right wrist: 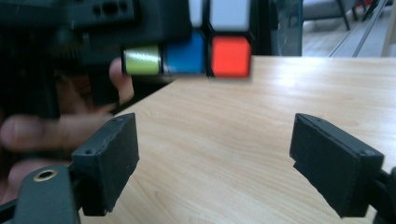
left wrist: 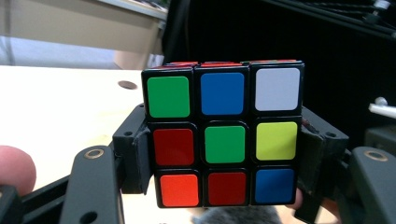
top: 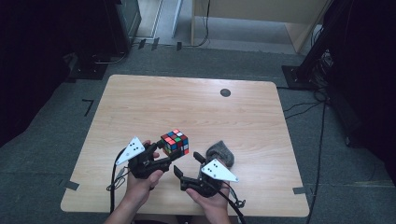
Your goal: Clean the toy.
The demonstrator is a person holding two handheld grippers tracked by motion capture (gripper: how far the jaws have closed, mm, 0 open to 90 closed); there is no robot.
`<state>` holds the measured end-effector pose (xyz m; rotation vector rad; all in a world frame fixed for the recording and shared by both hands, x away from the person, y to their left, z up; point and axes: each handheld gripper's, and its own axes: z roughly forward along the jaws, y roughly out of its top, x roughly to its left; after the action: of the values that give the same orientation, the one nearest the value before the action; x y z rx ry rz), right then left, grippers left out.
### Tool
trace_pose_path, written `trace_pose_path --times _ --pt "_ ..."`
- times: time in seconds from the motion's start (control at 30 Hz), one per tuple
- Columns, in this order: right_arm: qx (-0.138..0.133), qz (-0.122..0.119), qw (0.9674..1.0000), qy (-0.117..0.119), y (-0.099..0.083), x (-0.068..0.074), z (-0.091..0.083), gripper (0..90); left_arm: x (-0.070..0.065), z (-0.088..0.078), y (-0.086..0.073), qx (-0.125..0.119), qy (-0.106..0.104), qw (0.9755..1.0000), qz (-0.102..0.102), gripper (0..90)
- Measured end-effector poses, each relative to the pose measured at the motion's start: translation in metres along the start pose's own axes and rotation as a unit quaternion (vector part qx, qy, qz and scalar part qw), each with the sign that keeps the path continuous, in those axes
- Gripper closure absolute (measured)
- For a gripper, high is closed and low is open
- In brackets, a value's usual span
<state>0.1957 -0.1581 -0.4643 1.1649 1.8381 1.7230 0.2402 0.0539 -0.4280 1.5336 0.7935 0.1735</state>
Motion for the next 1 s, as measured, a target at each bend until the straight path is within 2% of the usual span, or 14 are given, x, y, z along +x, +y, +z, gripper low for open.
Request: trace_pose_path --times 0.2,0.27,0.37,0.5,0.63,0.73,0.93,1.0 --pt "-0.030 -0.015 0.9993 -0.019 -0.001 0.004 -0.003 15.7 -0.013 0.010 -0.008 0.014 -0.026 0.9996 -0.004 33.1" --pt "-0.042 -0.018 0.9986 -0.026 0.000 0.005 -0.004 18.6 -0.015 0.012 -0.010 0.017 -0.031 0.9994 -0.004 33.0" --pt "-0.053 -0.029 0.9976 -0.033 -0.001 0.007 -0.006 23.2 -0.017 0.013 -0.011 0.018 -0.039 0.9990 -0.014 33.0" --pt "-0.067 -0.048 0.9951 -0.054 -0.001 0.012 -0.009 28.1 -0.018 0.015 -0.013 0.022 -0.055 0.9979 -0.024 32.9" --pt "-0.079 -0.060 0.9924 -0.072 -0.002 0.014 -0.012 31.4 -0.019 0.015 -0.012 0.022 -0.059 0.9976 -0.027 32.5" --pt "-0.075 -0.069 0.9922 -0.071 -0.002 0.014 -0.013 34.4 -0.015 0.014 -0.011 0.023 -0.064 0.9974 -0.024 30.4" --pt "-0.042 -0.067 0.9945 -0.069 -0.003 0.003 -0.011 34.7 -0.002 0.004 0.000 0.005 -0.071 0.9973 -0.020 18.1" --pt "-0.029 -0.067 0.9951 -0.067 -0.002 -0.003 -0.011 34.7 0.002 0.000 0.003 -0.001 -0.066 0.9978 -0.007 15.9"
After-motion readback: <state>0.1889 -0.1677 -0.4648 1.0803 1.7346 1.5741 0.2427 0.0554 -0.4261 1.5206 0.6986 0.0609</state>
